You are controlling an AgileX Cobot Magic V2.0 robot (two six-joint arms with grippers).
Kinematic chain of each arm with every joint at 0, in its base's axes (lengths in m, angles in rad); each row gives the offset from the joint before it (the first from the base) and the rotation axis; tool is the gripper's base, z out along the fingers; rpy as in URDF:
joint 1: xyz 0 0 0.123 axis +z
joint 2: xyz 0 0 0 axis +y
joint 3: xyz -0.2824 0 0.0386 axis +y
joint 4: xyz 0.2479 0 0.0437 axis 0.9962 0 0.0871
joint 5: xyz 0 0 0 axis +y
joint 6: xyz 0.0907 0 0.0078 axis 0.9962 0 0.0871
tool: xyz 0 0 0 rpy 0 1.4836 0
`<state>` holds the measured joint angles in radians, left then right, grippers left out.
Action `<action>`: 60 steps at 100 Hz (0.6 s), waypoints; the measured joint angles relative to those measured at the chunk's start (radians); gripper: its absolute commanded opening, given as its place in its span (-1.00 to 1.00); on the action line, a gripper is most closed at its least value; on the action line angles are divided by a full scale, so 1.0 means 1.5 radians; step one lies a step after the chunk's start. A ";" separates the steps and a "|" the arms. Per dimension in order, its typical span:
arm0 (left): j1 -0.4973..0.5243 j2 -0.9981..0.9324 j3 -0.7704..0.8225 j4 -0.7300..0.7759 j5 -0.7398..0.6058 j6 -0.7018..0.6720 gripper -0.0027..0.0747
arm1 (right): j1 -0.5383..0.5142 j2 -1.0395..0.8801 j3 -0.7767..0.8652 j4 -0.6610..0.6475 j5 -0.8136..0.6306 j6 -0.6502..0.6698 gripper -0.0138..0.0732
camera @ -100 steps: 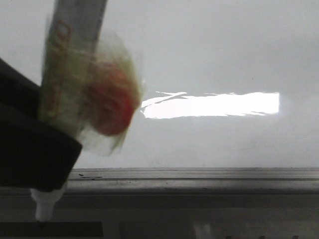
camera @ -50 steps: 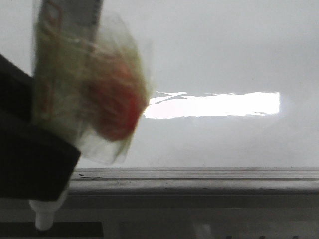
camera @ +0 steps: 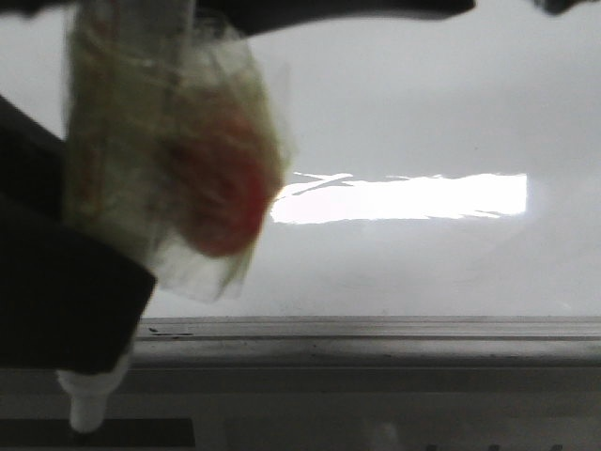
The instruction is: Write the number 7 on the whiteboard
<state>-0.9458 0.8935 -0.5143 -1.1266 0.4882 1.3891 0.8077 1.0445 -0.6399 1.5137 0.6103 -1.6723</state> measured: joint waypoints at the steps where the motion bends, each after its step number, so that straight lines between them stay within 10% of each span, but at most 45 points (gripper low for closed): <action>1: 0.000 0.000 0.000 0.000 0.000 0.000 -0.94 | 0.000 0.002 0.000 0.001 0.000 0.000 0.29; 37: 0.003 0.000 0.001 -0.023 0.000 -0.013 -0.95 | 0.003 0.038 -0.001 0.009 0.000 -0.024 -0.85; 60: 0.003 0.000 0.004 -0.034 0.005 -0.027 -0.93 | 0.003 0.038 -0.004 -0.002 0.009 -0.036 -0.82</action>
<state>-0.9410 0.8935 -0.5084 -1.1771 0.4951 1.3492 0.8118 1.1008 -0.6458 1.5101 0.6241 -1.7258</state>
